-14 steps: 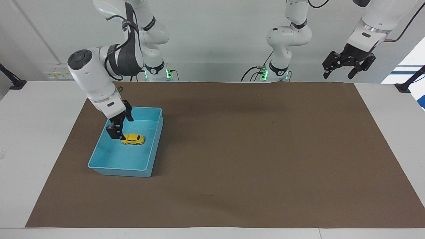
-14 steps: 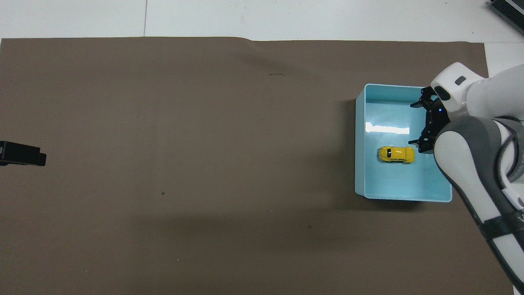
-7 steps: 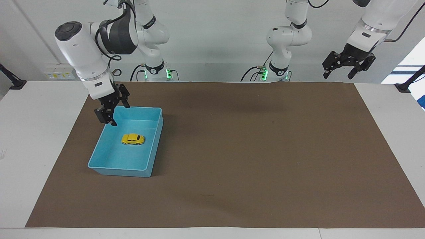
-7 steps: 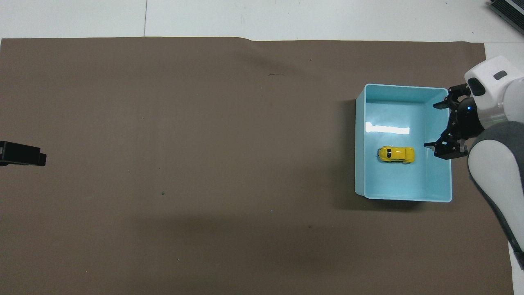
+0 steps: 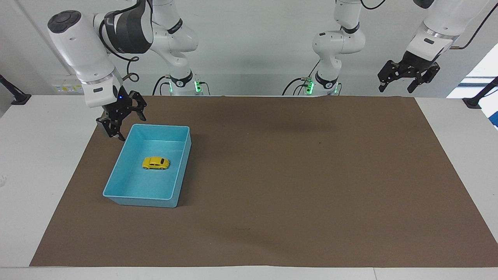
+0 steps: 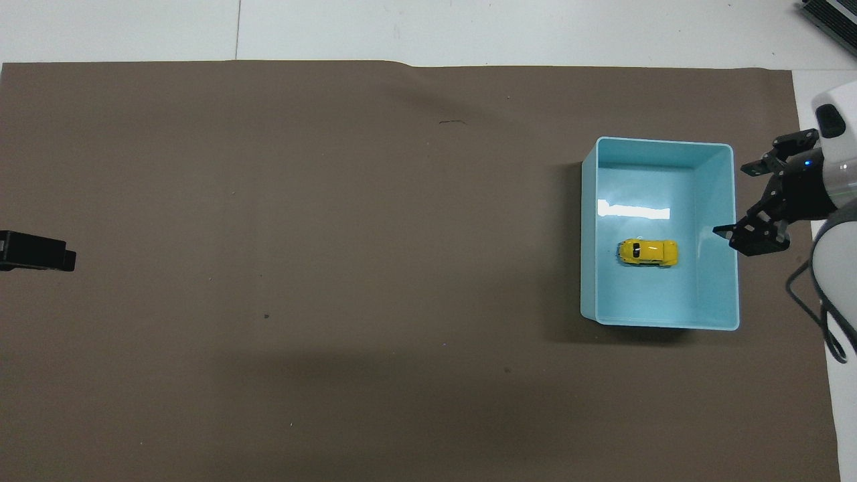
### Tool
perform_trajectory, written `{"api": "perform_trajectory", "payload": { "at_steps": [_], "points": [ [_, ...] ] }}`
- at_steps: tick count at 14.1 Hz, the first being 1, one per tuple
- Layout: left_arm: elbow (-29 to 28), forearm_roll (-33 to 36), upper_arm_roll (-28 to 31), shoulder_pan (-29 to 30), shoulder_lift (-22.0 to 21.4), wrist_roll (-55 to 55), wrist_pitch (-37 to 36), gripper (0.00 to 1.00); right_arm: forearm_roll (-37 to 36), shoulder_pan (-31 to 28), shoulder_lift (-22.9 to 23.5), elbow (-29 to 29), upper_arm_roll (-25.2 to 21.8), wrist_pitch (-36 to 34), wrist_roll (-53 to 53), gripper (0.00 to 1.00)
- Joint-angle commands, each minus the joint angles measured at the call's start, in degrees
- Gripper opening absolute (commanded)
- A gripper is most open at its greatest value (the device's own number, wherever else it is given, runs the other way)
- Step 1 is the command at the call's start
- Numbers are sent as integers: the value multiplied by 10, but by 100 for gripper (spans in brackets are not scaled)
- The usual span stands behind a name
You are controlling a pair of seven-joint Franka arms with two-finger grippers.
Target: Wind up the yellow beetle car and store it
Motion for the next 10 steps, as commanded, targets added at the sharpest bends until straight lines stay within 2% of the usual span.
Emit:
{"api": "perform_trajectory", "payload": {
  "at_steps": [1, 5, 10],
  "points": [
    [6, -1, -4, 7, 1, -2, -7, 100, 6, -1, -13, 4, 5, -26, 91, 100],
    [6, -1, -4, 7, 2, -3, -7, 100, 14, -1, -15, 7, 1, -43, 143, 100],
    [6, -1, -4, 7, 1, -3, -7, 100, 15, 5, -29, 10, -2, -51, 274, 100]
  ]
}}
